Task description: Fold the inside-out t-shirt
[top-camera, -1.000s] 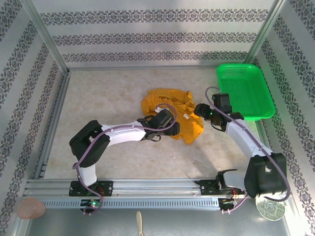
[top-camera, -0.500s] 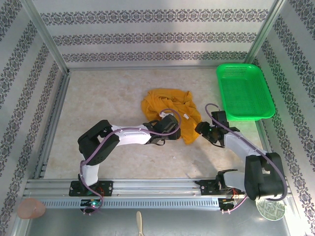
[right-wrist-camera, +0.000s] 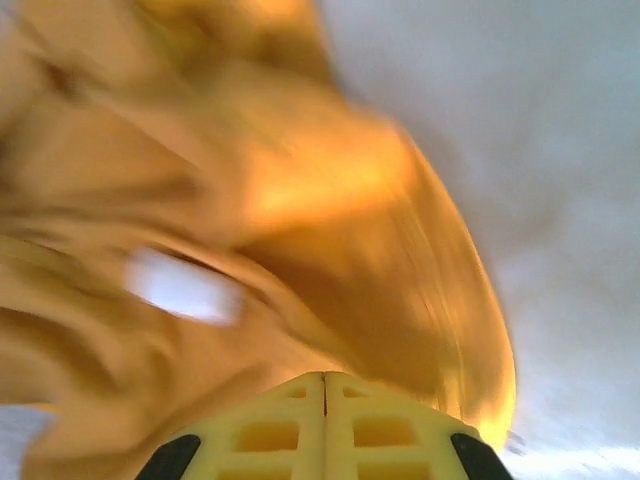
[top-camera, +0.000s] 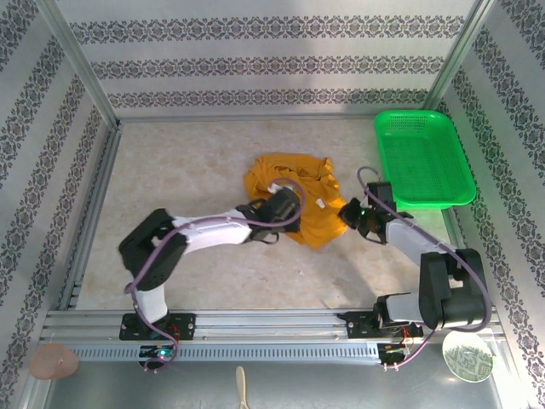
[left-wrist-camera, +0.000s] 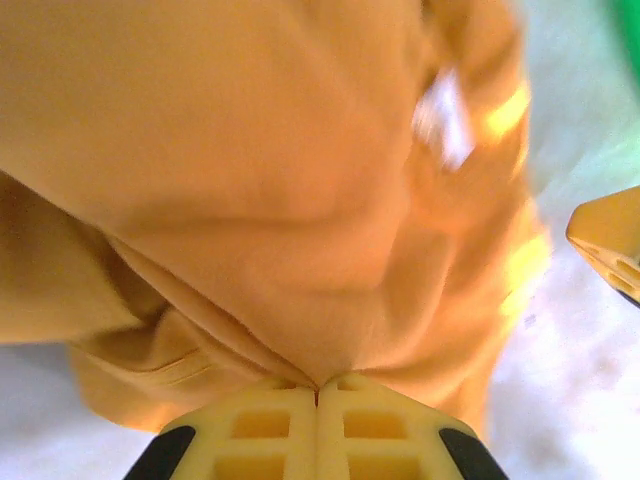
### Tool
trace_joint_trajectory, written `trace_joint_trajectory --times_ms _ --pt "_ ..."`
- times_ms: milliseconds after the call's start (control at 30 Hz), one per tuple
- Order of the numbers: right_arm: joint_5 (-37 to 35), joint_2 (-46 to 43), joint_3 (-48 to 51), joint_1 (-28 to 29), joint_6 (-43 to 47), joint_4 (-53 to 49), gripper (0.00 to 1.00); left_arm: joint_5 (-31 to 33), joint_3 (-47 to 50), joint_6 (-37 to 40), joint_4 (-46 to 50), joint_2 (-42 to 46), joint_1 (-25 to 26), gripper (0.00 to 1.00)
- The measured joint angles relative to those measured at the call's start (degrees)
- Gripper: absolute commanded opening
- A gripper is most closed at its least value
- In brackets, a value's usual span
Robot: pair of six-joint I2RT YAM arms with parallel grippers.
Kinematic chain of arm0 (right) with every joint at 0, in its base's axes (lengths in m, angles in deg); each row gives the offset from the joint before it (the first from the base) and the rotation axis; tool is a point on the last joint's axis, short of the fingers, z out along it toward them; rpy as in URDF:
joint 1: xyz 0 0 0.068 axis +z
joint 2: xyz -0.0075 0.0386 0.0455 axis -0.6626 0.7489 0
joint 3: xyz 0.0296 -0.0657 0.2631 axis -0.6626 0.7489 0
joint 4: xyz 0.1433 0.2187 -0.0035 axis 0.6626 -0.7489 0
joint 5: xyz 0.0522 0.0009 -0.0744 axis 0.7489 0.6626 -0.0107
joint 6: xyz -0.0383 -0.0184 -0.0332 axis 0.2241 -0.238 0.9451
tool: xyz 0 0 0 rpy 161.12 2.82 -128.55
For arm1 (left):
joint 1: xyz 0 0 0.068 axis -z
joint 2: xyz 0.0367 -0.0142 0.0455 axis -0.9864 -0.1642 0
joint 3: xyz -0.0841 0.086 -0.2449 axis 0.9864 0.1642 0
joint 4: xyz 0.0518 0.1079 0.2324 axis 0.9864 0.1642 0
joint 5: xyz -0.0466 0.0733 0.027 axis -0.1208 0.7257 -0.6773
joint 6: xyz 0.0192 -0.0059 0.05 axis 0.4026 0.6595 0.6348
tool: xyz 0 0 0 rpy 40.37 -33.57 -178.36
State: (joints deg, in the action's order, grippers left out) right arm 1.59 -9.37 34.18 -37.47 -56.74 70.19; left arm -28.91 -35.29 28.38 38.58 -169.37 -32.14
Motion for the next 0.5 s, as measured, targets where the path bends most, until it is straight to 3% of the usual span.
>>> trace_joint_trajectory --times_ms 200,267,300,367,400,500 --pt "1.7 -2.0 -24.6 -3.0 -0.4 -3.1 0.00 -3.0 -10.1 3.0 5.0 18.1 -15.8 0.00" --pt "2.1 -2.5 -30.5 -3.2 -0.4 -3.3 0.00 -3.6 -13.9 3.9 6.1 21.7 -18.5 0.00" --pt "2.4 -2.9 -32.4 -3.1 -0.4 -3.3 0.08 -4.1 -15.8 4.4 6.9 22.8 -19.1 0.00" --pt "2.8 -4.1 -34.0 -2.0 -0.3 -3.6 0.48 -5.4 -19.1 5.5 8.5 24.1 -19.3 0.00" --pt "2.7 -4.8 -34.0 -0.9 -0.1 -4.1 0.59 -6.1 -20.4 5.8 9.3 24.4 -19.3 0.00" --pt "2.2 -6.4 -31.1 4.8 1.0 -4.3 0.71 -7.8 -21.5 6.4 11.0 24.5 -19.2 0.00"
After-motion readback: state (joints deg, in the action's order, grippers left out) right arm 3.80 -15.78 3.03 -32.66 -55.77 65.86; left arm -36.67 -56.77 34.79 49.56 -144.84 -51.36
